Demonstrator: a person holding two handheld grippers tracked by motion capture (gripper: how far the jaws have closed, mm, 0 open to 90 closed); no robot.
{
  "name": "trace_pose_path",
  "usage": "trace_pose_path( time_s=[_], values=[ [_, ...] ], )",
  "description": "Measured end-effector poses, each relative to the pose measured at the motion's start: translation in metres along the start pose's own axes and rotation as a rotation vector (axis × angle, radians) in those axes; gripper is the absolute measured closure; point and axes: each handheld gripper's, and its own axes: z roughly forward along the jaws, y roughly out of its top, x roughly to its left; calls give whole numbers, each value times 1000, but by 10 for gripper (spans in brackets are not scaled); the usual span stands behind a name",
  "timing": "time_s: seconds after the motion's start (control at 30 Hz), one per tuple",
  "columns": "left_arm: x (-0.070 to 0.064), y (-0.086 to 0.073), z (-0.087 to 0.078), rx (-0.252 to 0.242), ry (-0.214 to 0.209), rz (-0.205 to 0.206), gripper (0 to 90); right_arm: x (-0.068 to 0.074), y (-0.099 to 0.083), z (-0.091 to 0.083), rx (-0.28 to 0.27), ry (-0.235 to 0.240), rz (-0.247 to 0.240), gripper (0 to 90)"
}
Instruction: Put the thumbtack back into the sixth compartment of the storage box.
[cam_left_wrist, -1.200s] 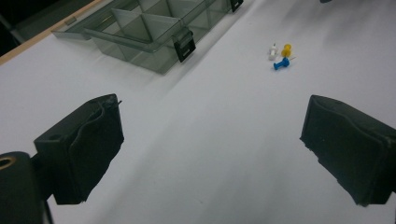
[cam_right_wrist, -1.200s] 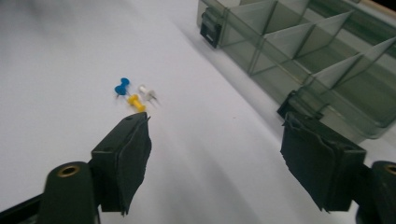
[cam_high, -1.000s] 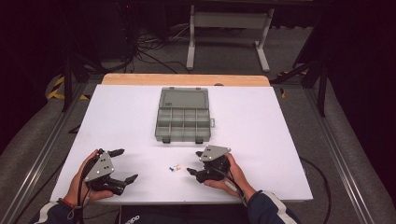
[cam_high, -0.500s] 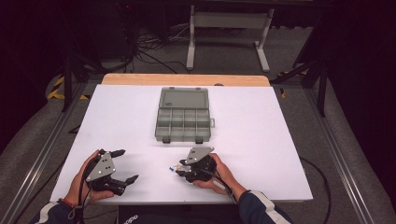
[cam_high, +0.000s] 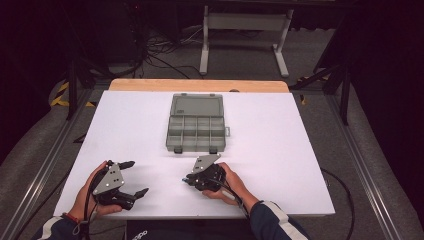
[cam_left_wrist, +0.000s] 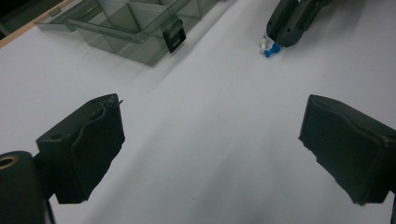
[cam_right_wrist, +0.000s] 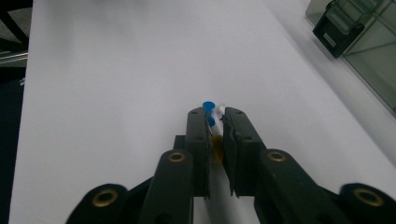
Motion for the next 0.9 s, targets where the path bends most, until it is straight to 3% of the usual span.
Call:
trace_pose_path(
  time_s=[0.47, 0.9],
  values=[
    [0, 0, -1, -4, -2, -2, 69, -1, -3, -11, -10, 4, 10, 839],
    [0, 1, -2, -17, -3, -8, 67, -7, 2, -21, -40, -45, 17, 839]
  ],
)
